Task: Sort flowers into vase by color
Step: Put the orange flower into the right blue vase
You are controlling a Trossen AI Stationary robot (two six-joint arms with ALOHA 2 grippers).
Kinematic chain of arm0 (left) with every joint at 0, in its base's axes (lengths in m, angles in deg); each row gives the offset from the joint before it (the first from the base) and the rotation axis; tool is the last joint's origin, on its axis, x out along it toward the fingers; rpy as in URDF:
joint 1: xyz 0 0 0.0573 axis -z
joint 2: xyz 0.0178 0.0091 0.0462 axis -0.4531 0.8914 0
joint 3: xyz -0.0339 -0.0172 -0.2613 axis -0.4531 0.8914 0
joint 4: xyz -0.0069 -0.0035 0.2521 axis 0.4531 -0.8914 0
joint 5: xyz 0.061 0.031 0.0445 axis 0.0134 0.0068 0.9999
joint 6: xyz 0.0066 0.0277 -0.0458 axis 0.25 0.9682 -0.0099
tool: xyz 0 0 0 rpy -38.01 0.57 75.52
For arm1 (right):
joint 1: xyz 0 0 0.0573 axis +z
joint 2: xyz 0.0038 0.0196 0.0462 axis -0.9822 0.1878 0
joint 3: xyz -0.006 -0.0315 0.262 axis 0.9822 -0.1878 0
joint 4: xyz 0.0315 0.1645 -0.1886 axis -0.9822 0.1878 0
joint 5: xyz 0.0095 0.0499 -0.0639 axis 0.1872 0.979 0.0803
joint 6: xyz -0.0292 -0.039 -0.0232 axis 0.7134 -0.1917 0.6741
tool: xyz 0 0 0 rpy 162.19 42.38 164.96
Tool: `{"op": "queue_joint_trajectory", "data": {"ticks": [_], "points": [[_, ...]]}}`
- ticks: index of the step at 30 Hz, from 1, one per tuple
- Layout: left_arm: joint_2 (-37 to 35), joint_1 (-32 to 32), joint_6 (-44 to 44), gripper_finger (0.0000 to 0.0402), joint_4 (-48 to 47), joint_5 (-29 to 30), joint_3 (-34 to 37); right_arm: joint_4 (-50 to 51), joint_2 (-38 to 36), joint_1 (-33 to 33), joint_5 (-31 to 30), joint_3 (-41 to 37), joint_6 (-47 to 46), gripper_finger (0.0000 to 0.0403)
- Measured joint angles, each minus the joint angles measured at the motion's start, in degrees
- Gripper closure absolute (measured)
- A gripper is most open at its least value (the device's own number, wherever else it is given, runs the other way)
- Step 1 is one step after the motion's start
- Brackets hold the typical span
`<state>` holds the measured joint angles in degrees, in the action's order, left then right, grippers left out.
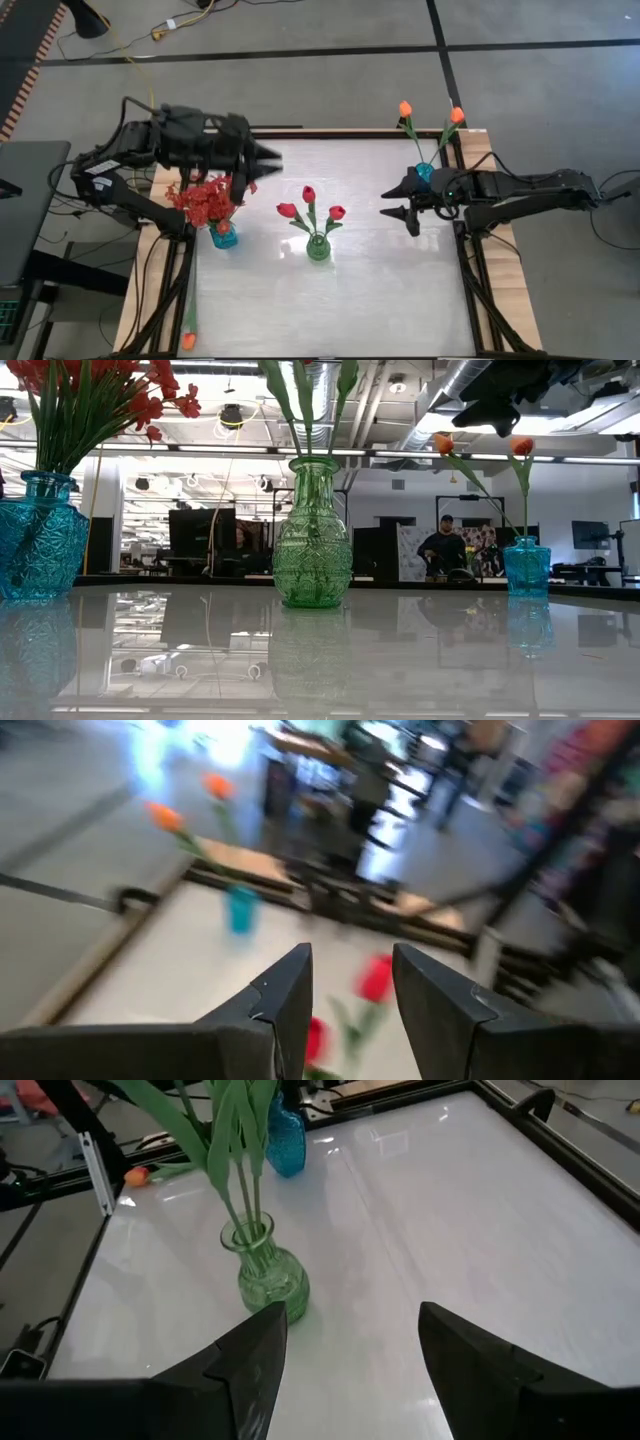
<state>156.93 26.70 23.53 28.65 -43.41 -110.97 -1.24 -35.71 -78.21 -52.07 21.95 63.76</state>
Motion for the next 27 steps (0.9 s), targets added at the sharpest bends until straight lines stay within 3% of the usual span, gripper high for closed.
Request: {"op": "queue_joint_trajectory", "data": {"ticks": [7,12,16,21,27], "points": [[2.9,12.9,-6.2,0.0274,-8.7,-4.3,-1.4,-1.1,1.6,0.0,0.0,0.0,0.1,0.0149],[6.3,23.2,-17.6,0.0274,-20.4,-8.8,-1.4,-2.8,1.5,0.0,0.0,0.0,-0.3,0.0149],[9.5,30.6,-23.2,0.0274,-30.1,-7.8,-1.4,-4.7,1.5,0.0,0.0,0.0,-0.3,0.0149],[15.5,37.3,-19.3,0.0274,-36.2,-7.2,-1.3,-4.9,1.5,-0.8,0.0,0.0,-0.3,0.0149],[21.5,41.9,-9.3,0.0274,-39.4,-13.6,2.6,-5.0,1.5,-2.7,0.0,0.0,-0.5,0.0149]]}}
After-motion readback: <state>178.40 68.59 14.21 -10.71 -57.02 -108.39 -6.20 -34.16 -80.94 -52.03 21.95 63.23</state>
